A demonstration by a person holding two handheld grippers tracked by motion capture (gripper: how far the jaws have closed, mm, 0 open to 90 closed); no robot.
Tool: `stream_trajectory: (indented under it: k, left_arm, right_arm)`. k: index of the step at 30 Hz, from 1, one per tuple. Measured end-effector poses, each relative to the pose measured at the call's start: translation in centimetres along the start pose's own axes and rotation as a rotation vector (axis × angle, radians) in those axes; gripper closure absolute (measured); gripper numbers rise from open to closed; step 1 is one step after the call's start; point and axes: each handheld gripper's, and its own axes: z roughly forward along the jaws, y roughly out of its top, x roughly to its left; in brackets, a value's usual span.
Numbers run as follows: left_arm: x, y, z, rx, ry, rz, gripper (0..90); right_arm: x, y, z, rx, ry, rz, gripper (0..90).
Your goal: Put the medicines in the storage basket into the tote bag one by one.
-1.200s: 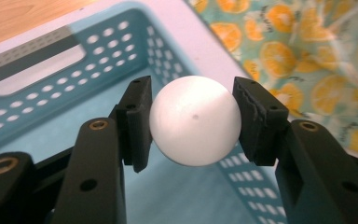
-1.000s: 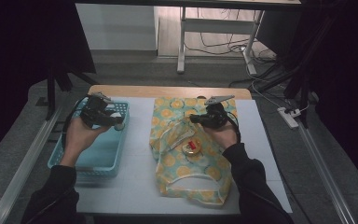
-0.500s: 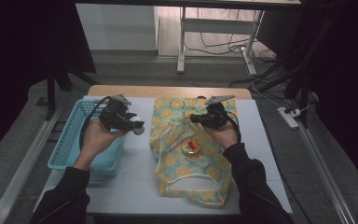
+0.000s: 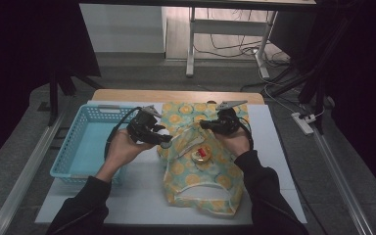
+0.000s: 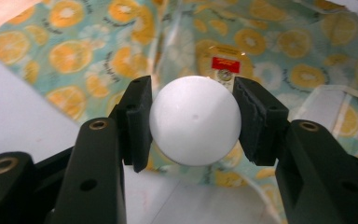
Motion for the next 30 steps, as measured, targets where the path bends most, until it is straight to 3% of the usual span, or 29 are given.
stream_trajectory:
  k: [11,19,30]
  left_arm:
    - [-2.1,2.2,3.4,0.018,-0.041,0.061,50.6]
    - [-2.6,3.4,6.0,0.032,-0.046,0.082,50.6]
    - [-2.4,4.6,8.9,0.05,0.01,0.094,50.6]
  right_arm:
    - [0.0,0.1,0.0,-0.001,-0.001,0.003,90.0]
    - [0.0,0.1,0.1,0.002,-0.003,0.003,90.0]
    - [0.0,0.1,0.1,-0.001,-0.006,0.003,90.0]
